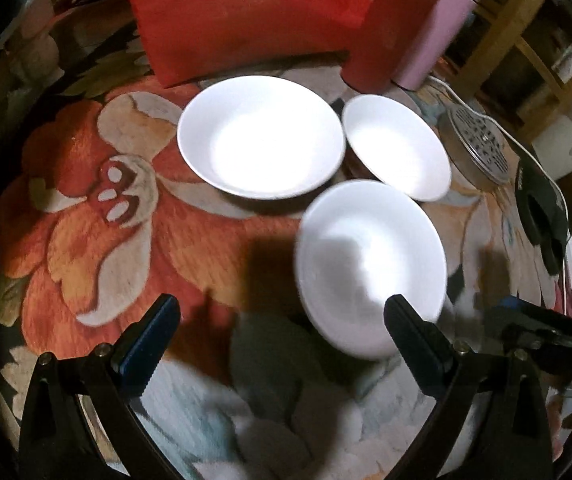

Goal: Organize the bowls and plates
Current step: 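Reach the right tool to a white bowl rim and grasp it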

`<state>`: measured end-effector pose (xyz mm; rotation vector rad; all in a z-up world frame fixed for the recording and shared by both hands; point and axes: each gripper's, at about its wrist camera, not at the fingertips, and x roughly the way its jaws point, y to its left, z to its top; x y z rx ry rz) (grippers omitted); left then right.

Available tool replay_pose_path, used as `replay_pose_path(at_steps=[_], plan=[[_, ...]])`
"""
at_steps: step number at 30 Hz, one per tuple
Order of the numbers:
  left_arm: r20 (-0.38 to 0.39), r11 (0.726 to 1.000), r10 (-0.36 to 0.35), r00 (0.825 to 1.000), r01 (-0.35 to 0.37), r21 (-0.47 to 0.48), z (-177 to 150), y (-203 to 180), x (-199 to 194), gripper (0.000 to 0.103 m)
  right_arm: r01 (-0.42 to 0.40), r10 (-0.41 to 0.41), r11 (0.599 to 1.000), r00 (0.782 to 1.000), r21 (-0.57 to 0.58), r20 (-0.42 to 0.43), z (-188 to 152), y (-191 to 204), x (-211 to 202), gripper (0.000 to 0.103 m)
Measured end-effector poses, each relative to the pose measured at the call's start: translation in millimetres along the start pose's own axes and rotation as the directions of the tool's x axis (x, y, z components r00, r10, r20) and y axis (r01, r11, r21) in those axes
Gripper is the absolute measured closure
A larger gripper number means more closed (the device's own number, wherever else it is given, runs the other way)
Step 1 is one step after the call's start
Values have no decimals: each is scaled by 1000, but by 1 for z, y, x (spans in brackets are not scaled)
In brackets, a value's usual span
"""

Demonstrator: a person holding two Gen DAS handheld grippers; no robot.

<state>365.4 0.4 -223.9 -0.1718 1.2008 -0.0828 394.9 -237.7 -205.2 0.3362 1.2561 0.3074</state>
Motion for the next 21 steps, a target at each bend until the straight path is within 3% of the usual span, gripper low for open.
replay_pose_path(at_steps=[3,8,10,11,13,14,15,21], plan=[[-9,1000,-9,1000,9,-13,7,7,7,8,9,-9,1000,1000,11,5,10,10,17,22],[-21,1000,-31,999,31,4,15,4,22,23,13,-13,1000,1000,24,-22,19,22,44,47],[-24,999,-44,999,44,4,17,2,27,43,8,-7,1000,999,16,-33,19,27,50,59],[-39,999,-48,998,48,3,18,0,32,60,2,-2,1000,999,9,-40,20,29,54,69],[-67,999,-48,997,49,17,17,-5,39,72,8,-9,1000,998,-15,-56,19,35,60,87],[-80,998,-53,995,55,27,16,-8,42,80,10,-11,1000,998,-17,-62,19,35,61,91],[-85,997,-57,995,61,40,14,-12,42,88,14,-15,1000,998,-19,-59,18,35,61,92],[-62,993,-61,996,67,94,3,-25,28,88,3,-4,1000,998,-16,-65,6,26,52,94]])
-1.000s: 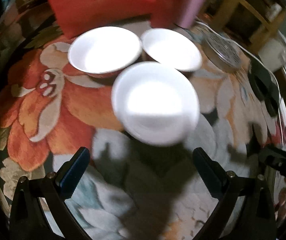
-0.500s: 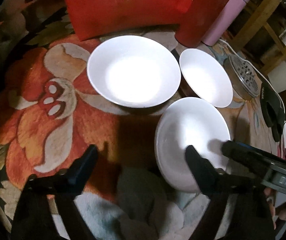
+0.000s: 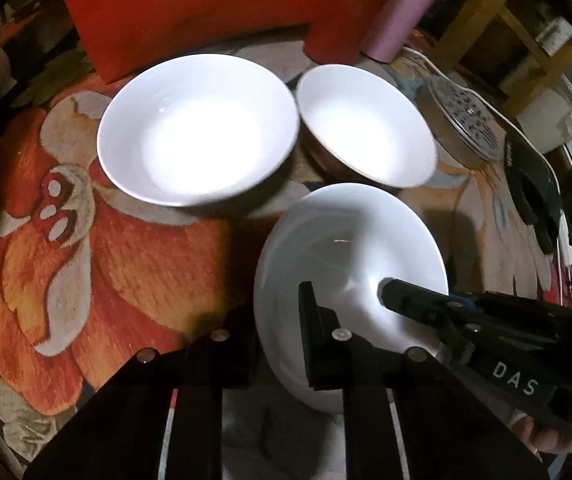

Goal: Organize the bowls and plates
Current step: 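Reach the right tool to a white bowl rim and grasp it, then lift the white bowl with the right tool and carry it to the plates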

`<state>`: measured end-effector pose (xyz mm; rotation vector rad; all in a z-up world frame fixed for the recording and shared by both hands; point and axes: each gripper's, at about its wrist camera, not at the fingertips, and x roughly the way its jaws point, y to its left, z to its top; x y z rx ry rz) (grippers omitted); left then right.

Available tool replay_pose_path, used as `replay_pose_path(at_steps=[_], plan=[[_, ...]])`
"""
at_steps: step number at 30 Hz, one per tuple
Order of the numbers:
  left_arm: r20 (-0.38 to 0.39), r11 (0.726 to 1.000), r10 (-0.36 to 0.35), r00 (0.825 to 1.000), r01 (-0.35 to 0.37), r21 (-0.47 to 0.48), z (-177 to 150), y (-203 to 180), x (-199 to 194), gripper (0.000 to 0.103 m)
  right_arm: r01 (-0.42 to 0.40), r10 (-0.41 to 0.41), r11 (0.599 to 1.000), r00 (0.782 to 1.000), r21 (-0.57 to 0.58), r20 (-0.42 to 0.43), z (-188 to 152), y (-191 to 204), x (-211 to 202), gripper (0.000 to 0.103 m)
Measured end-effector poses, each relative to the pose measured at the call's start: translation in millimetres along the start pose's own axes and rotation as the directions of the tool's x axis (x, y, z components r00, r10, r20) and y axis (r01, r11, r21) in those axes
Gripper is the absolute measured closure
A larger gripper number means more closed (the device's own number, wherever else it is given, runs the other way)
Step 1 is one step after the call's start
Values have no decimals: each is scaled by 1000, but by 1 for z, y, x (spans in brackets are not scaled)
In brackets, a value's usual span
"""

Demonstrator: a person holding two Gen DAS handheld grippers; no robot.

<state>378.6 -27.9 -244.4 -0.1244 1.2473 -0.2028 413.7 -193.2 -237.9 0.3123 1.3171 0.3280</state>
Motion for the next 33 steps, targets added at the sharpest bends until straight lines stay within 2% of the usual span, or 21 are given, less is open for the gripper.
replay_pose_path(at_steps=[9,20,28,33], plan=[[0,999,-13,1000,13,34,-19,-24,-31,88,-9,9,1000,1000,-11,0,-25,-4,-33,94],[-24,992,-57,998,60,112,-41,-87,-65,88,9,-10,999,1000,44,28,-71,-35,-97,93],[-54,974,-83,995,93,207,-61,-151,-78,88,39,-49,990,996,132,69,-101,-77,-141,93],[-71,950,-129,989,143,277,-76,-201,-82,88,61,-82,981,991,185,103,-121,-107,-171,93]])
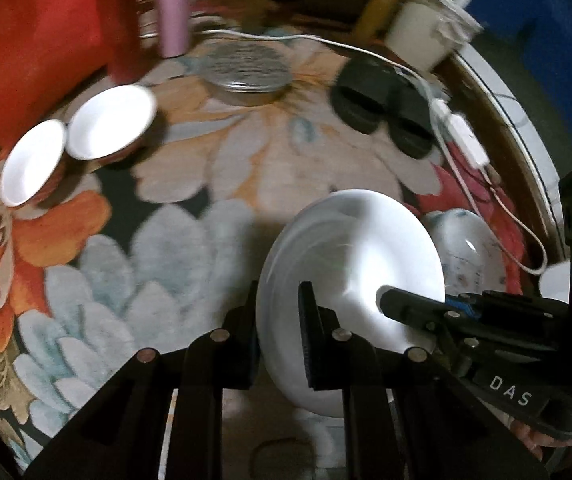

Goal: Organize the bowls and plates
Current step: 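Lift the white bowl with the right tool and carry it to the plates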

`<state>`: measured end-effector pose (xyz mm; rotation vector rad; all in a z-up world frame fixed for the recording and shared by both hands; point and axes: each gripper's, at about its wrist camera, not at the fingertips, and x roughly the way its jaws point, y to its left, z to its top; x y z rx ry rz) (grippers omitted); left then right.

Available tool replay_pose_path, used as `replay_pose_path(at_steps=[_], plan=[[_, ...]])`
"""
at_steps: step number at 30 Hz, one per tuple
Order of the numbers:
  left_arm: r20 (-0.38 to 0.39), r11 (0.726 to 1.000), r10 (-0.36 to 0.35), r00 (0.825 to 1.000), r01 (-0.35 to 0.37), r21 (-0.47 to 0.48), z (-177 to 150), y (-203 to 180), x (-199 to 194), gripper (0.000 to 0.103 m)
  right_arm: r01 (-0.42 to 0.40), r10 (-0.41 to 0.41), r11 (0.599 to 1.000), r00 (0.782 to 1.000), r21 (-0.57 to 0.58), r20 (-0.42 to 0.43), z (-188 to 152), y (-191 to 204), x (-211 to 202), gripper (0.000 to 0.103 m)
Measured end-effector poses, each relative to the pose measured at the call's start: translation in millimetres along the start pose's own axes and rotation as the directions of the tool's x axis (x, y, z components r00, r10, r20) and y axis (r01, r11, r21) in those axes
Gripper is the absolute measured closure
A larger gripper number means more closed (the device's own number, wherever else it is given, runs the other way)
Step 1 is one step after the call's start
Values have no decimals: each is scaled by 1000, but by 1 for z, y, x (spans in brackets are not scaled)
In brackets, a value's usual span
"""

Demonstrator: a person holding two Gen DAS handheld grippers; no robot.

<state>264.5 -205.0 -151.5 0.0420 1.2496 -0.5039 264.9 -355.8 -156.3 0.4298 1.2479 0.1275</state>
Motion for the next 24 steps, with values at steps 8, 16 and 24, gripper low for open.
replay_pose_path(at_steps=[8,16,24], plan=[[-30,992,-69,997,72,100,2,-78,25,88,58,-63,991,997,123,34,-16,-70,-37,93],[-88,976,-103,991,118,182,-2,-142,64,88,113,-120,963,993,243,15,-38,-133,-49,93],[-152,962,-108,982,142,234,-10,-178,101,88,163,-167,939,986,303,-11,-47,-174,-46,93]])
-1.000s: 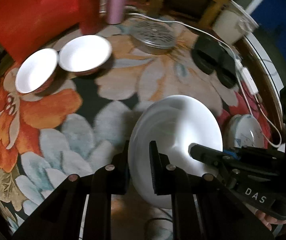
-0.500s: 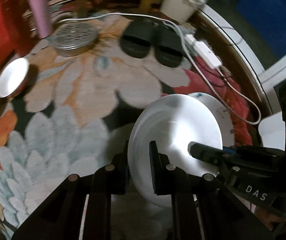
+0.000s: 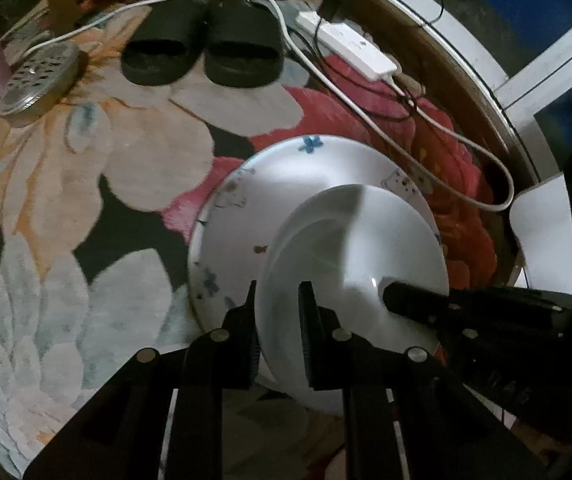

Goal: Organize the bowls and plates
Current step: 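Lift the white bowl with the right tool and carry it to the plates, then lower the white bowl against the bear plate and open the right tool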

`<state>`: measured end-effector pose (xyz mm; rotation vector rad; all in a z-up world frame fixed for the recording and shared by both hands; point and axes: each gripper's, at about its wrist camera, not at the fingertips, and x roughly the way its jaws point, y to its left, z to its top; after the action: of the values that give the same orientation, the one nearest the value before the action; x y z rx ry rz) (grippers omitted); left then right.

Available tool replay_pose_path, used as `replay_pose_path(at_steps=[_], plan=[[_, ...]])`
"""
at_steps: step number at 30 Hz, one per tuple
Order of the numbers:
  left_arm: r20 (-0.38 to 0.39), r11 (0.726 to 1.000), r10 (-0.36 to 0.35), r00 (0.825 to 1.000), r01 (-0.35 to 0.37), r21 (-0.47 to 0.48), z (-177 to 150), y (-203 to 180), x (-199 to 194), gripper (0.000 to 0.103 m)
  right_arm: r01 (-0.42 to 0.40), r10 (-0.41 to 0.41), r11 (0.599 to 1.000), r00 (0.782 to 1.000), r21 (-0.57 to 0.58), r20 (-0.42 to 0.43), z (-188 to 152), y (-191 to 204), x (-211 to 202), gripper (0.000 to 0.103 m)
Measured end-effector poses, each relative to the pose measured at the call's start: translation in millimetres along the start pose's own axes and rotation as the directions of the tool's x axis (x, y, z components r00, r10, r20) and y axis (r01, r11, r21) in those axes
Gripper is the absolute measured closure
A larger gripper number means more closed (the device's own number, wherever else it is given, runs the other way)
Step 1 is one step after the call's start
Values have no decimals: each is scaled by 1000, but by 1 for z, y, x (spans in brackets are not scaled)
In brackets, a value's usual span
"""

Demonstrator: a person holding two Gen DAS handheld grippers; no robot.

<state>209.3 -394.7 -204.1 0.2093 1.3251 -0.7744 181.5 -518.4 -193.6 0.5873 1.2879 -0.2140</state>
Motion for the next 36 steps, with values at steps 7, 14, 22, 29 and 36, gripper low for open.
replay_pose_path(at_steps=[7,14,22,29,36], plan=[[-35,1000,6,999,-6,5,-2,-5,16,88,-5,5,1000,999,9,-36,-2,-14,11,93],[-65,1000,3,998,-4,-25,-6,0,25,86,-16,16,1000,999,2,-43,-3,-16,13,90],[22,998,-27,999,28,-56,-4,8,-8,20,38,-37,998,999,-52,25,4,-9,-4,82],[89,990,44,995,-31,-139,-3,45,-39,1,29,-30,1000,995,5,92,12,-13,-18,5],[71,973,108,992,-90,-212,-11,86,-46,1,46,-46,999,995,-1,83,13,-1,-13,5]])
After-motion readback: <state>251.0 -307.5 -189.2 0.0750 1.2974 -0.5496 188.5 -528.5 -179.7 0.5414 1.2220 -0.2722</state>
